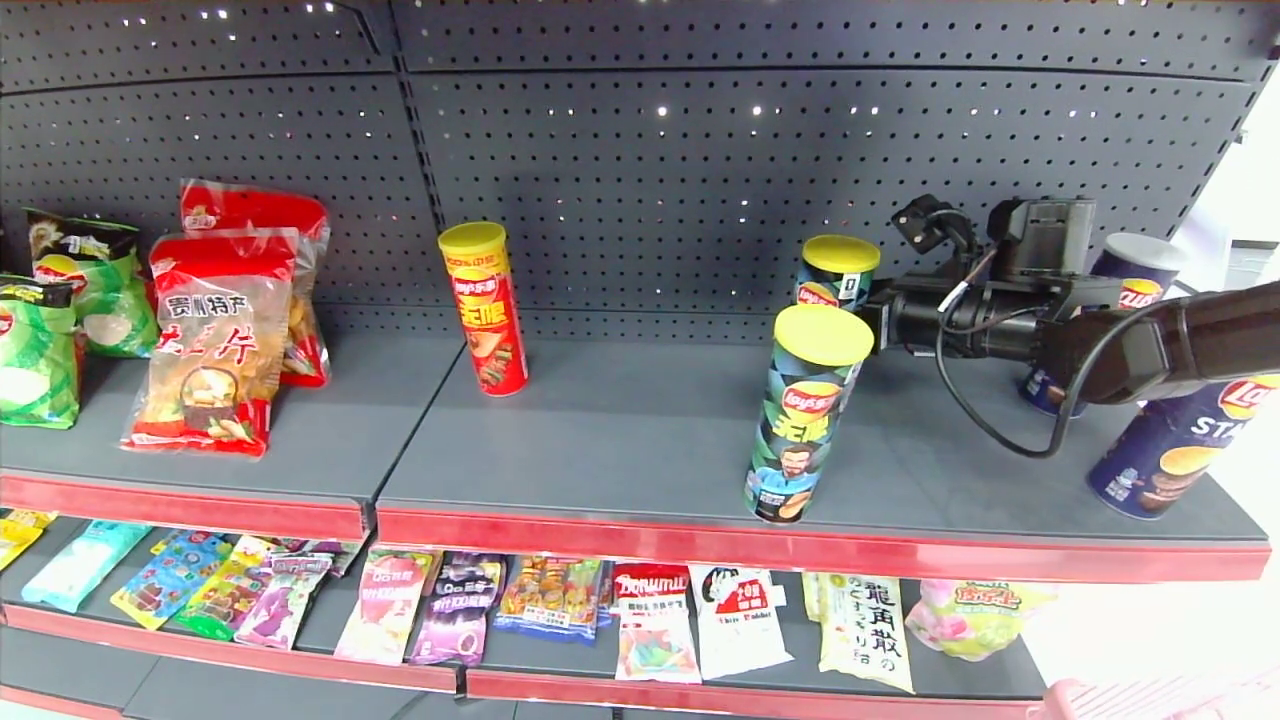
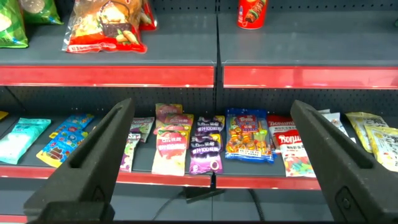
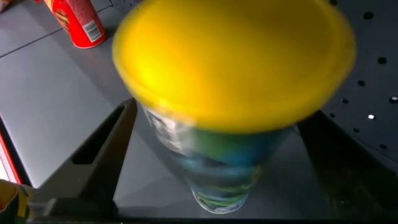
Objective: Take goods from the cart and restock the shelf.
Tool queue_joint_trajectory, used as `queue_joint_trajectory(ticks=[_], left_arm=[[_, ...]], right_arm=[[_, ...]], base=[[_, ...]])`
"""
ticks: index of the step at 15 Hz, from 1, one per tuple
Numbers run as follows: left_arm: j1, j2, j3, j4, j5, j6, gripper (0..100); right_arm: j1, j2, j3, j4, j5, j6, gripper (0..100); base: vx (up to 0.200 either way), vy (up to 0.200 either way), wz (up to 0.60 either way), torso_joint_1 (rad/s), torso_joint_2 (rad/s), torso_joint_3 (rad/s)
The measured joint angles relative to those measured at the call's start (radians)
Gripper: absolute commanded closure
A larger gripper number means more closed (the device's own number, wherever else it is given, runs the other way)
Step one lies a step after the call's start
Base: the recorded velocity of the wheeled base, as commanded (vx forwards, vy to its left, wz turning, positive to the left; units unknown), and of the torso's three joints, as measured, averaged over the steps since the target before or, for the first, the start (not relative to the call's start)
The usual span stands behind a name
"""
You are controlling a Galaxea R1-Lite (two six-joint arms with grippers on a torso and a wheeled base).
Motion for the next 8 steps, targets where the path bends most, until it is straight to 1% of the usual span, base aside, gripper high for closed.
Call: queue_joint_trajectory(ticks=[4,8], left_arm=[[0.000,0.000,0.000,0.000,0.000,0.000,0],[0.000,0.000,0.000,0.000,0.000,0.000,0]], right_arm=[[-0.008,-0.013,0.008,0.001,-0.007,0.000,0],[-0.041,-0.073,0.074,0.000,-0.007,0.007,0]], base=[[0.000,0.000,0.00,0.000,0.00,0.000],[0.000,0.000,0.00,0.000,0.00,0.000]])
